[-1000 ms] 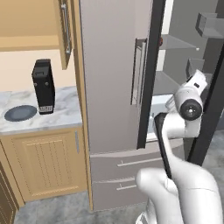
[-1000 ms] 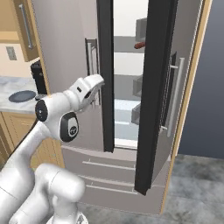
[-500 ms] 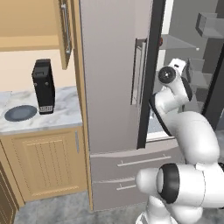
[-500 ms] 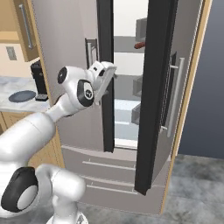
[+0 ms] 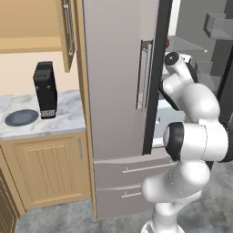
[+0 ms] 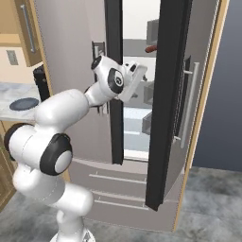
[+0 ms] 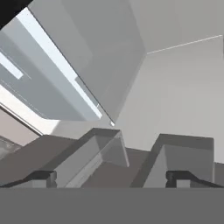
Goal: Move the hot dog bun to the plate on the dining table and place the condiment next to that plate. Then navigate to the fridge and take the sausage and place it on the plate as well.
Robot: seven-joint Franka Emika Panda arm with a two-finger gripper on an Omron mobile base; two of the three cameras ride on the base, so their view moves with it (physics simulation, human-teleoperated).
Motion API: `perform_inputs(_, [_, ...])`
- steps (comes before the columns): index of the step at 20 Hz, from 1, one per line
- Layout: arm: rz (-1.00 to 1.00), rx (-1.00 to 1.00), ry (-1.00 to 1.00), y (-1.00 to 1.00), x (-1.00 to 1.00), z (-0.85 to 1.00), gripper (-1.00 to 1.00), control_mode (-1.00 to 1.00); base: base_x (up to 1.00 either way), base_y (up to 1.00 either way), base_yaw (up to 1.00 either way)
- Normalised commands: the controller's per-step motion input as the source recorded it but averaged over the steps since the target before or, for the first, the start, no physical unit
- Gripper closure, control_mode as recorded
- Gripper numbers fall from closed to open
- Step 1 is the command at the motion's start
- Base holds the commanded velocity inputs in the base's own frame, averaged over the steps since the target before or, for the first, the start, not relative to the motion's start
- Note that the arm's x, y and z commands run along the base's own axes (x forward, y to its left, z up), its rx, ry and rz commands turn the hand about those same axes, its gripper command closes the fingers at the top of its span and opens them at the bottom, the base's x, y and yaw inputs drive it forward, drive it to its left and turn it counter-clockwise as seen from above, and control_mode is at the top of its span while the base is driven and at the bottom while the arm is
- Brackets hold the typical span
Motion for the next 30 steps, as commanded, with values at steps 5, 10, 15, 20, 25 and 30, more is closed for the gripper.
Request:
perform_inputs(5, [-0.06,-0.05,0.13,-0.83,0.01,-0.22,-1.0,-1.0,0.0,0.0,0.0])
perform_inputs(10, [-0.09,-0.05,0.1,-0.93,-0.11,-0.25,-1.0,-1.0,0.0,0.0,0.0])
perform_inputs(15, [-0.12,-0.05,0.05,-1.0,-0.77,-0.23,-1.0,-1.0,0.0,0.0,0.0])
perform_inputs(20, [-0.17,-0.03,0.03,-1.0,-1.0,-0.22,-1.0,-1.0,0.0,0.0,0.0])
perform_inputs(25, [-0.07,-0.02,-0.09,-0.14,-1.0,0.04,-1.0,-1.0,0.0,0.0,0.0])
perform_inputs(30, [0.07,0.0,-0.17,1.0,-1.0,0.29,-1.0,-1.0,0.0,0.0,0.0])
